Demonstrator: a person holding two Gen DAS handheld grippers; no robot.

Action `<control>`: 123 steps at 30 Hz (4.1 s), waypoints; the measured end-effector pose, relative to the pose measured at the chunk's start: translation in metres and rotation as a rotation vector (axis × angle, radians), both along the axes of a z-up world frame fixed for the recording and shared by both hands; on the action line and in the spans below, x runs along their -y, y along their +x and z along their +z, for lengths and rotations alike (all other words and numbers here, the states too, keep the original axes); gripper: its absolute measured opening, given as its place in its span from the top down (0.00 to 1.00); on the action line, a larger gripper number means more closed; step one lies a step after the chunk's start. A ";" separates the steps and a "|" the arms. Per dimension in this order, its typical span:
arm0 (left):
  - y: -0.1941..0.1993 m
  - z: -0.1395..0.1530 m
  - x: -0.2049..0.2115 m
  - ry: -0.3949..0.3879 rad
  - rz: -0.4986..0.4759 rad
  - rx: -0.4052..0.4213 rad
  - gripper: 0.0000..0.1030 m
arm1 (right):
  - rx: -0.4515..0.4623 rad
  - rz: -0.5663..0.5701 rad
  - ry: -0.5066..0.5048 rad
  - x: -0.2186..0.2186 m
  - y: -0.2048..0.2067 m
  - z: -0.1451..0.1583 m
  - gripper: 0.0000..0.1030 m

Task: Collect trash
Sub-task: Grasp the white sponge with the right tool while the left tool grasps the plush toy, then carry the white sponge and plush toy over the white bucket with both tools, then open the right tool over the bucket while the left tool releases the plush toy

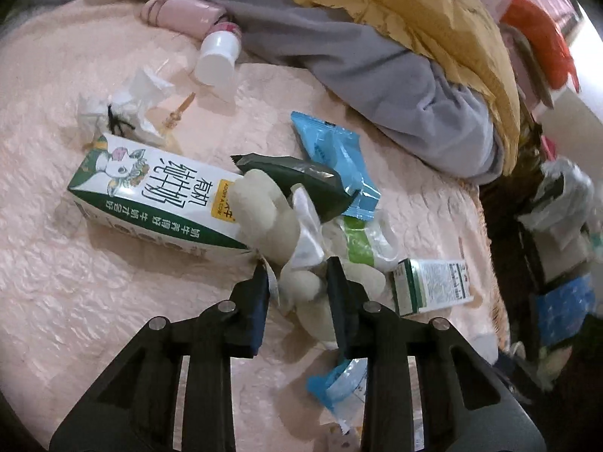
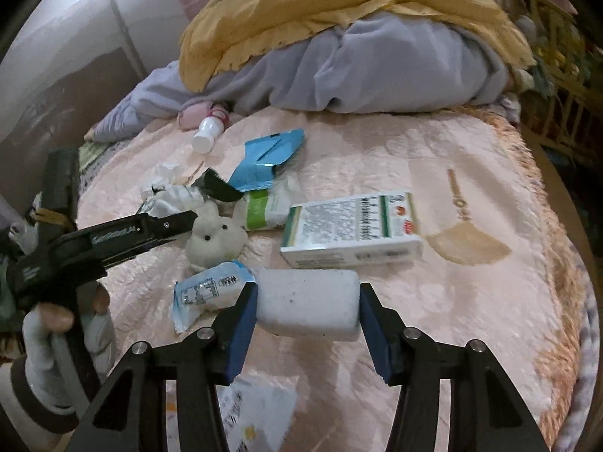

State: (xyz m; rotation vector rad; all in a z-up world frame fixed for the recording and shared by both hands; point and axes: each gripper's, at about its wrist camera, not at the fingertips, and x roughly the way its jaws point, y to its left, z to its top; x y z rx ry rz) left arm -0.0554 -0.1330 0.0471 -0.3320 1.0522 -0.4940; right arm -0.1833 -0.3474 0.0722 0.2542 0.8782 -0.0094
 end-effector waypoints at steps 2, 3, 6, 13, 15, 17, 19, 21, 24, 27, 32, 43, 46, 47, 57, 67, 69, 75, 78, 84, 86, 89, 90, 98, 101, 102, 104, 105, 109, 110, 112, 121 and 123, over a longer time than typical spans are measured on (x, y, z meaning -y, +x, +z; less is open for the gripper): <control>-0.002 0.004 -0.002 -0.013 -0.009 -0.005 0.85 | 0.010 -0.014 0.006 0.005 -0.010 0.004 0.50; -0.006 0.009 -0.004 -0.014 -0.013 0.008 0.85 | 0.014 -0.019 0.008 0.007 -0.014 0.006 0.50; -0.017 0.026 -0.007 -0.007 -0.036 0.047 0.86 | 0.025 -0.029 0.008 0.010 -0.026 0.011 0.50; -0.048 0.064 -0.002 0.031 -0.113 0.122 0.86 | 0.047 -0.055 0.012 0.017 -0.052 0.021 0.50; -0.057 0.074 0.004 0.044 -0.135 0.148 0.86 | 0.056 -0.065 0.015 0.019 -0.062 0.025 0.50; -0.067 0.083 0.012 0.050 -0.160 0.177 0.86 | 0.062 -0.073 0.015 0.022 -0.070 0.028 0.50; -0.076 0.091 0.019 0.051 -0.182 0.199 0.86 | 0.065 -0.080 0.013 0.023 -0.076 0.031 0.50; -0.087 0.098 0.028 0.061 -0.211 0.224 0.86 | 0.069 -0.089 0.009 0.026 -0.084 0.033 0.50; -0.102 0.106 0.042 0.077 -0.252 0.258 0.86 | 0.079 -0.104 0.010 0.031 -0.096 0.037 0.50; -0.118 0.113 0.055 0.101 -0.284 0.299 0.86 | 0.090 -0.120 0.008 0.036 -0.108 0.041 0.50; -0.141 0.124 0.070 0.131 -0.323 0.345 0.86 | 0.110 -0.150 0.006 0.047 -0.127 0.048 0.50; -0.190 0.142 0.110 0.128 -0.433 0.391 0.86 | 0.128 -0.226 0.000 0.078 -0.170 0.057 0.50; -0.203 0.143 0.127 0.128 -0.471 0.397 0.86 | 0.128 -0.251 -0.001 0.088 -0.183 0.057 0.50; -0.206 0.144 0.131 0.127 -0.480 0.398 0.86 | 0.129 -0.259 -0.001 0.091 -0.187 0.057 0.50; -0.244 0.149 0.179 0.103 -0.589 0.404 0.86 | 0.127 -0.364 -0.001 0.131 -0.233 0.057 0.50; -0.278 0.143 0.233 0.085 -0.692 0.383 0.86 | 0.114 -0.468 -0.011 0.172 -0.275 0.052 0.50; -0.283 0.141 0.245 0.082 -0.716 0.377 0.86 | 0.108 -0.490 -0.011 0.181 -0.284 0.050 0.50; -0.296 0.130 0.281 0.065 -0.784 0.335 0.86 | 0.088 -0.552 -0.017 0.204 -0.305 0.045 0.50; -0.301 0.123 0.297 0.049 -0.805 0.306 0.86 | 0.079 -0.588 -0.016 0.218 -0.317 0.041 0.50; -0.306 0.109 0.326 0.033 -0.839 0.258 0.86 | 0.058 -0.659 0.015 0.244 -0.334 0.023 0.50; -0.307 0.102 0.335 0.034 -0.846 0.246 0.86 | 0.053 -0.677 0.025 0.250 -0.338 0.017 0.50; -0.309 0.094 0.345 0.040 -0.846 0.232 0.86 | 0.045 -0.698 0.036 0.256 -0.343 0.008 0.49; -0.309 0.092 0.348 0.043 -0.846 0.228 0.86 | 0.041 -0.705 0.037 0.257 -0.344 0.006 0.49; -0.312 0.076 0.365 0.036 -0.864 0.205 0.86 | 0.036 -0.738 0.050 0.266 -0.351 -0.003 0.48; -0.314 0.072 0.369 0.026 -0.875 0.200 0.86 | 0.036 -0.748 0.050 0.269 -0.353 -0.005 0.47; -0.315 0.072 0.370 0.024 -0.878 0.202 0.86 | 0.037 -0.752 0.053 0.270 -0.353 -0.005 0.47; -0.317 0.070 0.370 0.022 -0.883 0.215 0.84 | 0.045 -0.762 0.065 0.272 -0.354 -0.006 0.44; -0.317 0.068 0.370 0.022 -0.883 0.215 0.81 | 0.048 -0.766 0.067 0.273 -0.355 -0.007 0.42; -0.315 0.065 0.371 0.021 -0.887 0.194 0.69 | 0.046 -0.785 0.081 0.277 -0.358 -0.010 0.30; -0.315 0.065 0.370 0.021 -0.889 0.192 0.64 | 0.048 -0.786 0.087 0.278 -0.359 -0.010 0.26; -0.315 0.067 0.368 0.027 -0.890 0.200 0.62 | 0.052 -0.784 0.091 0.277 -0.359 -0.010 0.26; -0.314 0.077 0.342 0.103 -0.841 0.274 0.62 | 0.050 -0.744 0.092 0.270 -0.353 -0.012 0.26; -0.311 0.080 0.332 0.122 -0.824 0.295 0.62 | 0.052 -0.729 0.086 0.267 -0.348 -0.011 0.26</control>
